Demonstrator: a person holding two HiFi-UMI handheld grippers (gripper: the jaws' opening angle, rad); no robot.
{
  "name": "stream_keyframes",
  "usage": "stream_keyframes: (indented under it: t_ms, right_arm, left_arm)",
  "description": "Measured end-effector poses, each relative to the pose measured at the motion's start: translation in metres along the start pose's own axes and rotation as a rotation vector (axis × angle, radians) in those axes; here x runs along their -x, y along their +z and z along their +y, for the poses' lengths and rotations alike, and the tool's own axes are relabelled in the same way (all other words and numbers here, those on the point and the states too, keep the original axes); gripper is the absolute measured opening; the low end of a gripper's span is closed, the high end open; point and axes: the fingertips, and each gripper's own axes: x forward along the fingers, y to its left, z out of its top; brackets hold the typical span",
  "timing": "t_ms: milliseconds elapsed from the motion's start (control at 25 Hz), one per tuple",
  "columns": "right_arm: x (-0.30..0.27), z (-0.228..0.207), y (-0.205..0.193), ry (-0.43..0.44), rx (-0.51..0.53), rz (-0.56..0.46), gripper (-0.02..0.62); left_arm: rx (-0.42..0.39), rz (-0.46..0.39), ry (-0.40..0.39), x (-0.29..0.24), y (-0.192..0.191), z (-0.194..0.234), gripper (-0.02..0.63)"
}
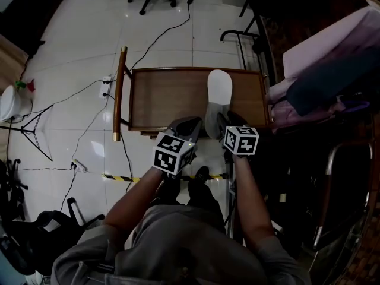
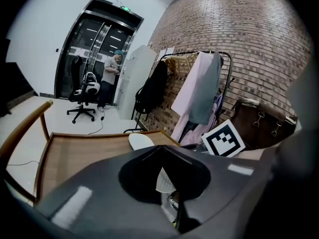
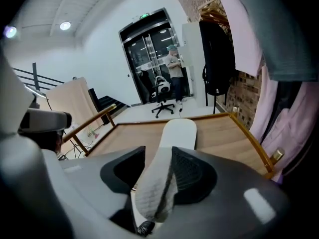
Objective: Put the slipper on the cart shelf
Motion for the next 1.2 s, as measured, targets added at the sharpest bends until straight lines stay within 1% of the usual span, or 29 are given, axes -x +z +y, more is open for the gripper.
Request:
stream_keyframes:
  t_ms: [200,360,440,560,640,760,960,1200]
  right_arm:
    - [-0.042,-0.021,-0.012,-0.028,-0.005,0.057,0.140]
    - [-0.061,-0.030,-0.030,-0.061,-0.003,0.114,0.137]
    - [-0.064,-0.030,-0.035,-0.064,0.016,0.135,0.102]
    - [-0.062,-0.024,-0.031,-0.040,0.036,0.143,0.029]
    - [-0.054,-0.020,-0.027,-0.030,0.034,0.132,0.014]
    - [-0.036,-0.010,-0.019,-0.019,0.037,0.103,0.011]
    - [0.006,0.012,0.000,-0.025,0.036,0.010,0.008]
    - [0.081,0.034,0.016,-0.065,0.028,-0.125,0.008]
  left_arm:
    - [0.005,0.021,0.026,-0.007,-0.009,0.011,0.008]
    - [0.014,0.028,0.045,-0.007,-0.013,0.017,0.008]
    - [0.015,0.031,0.050,-0.005,-0.013,0.019,0.008]
    - [0.010,0.036,0.047,-0.005,-0.012,0.021,0.008]
    - [0.008,0.044,0.034,-0.004,-0.012,0.017,0.008]
    - [-0.010,0.045,0.005,-0.001,-0.010,0.010,0.008]
    - [-0.050,0.017,-0.018,0.013,0.003,0.003,0.008]
    - [-0.118,-0.014,-0.121,0.032,0.016,-0.029,0.008]
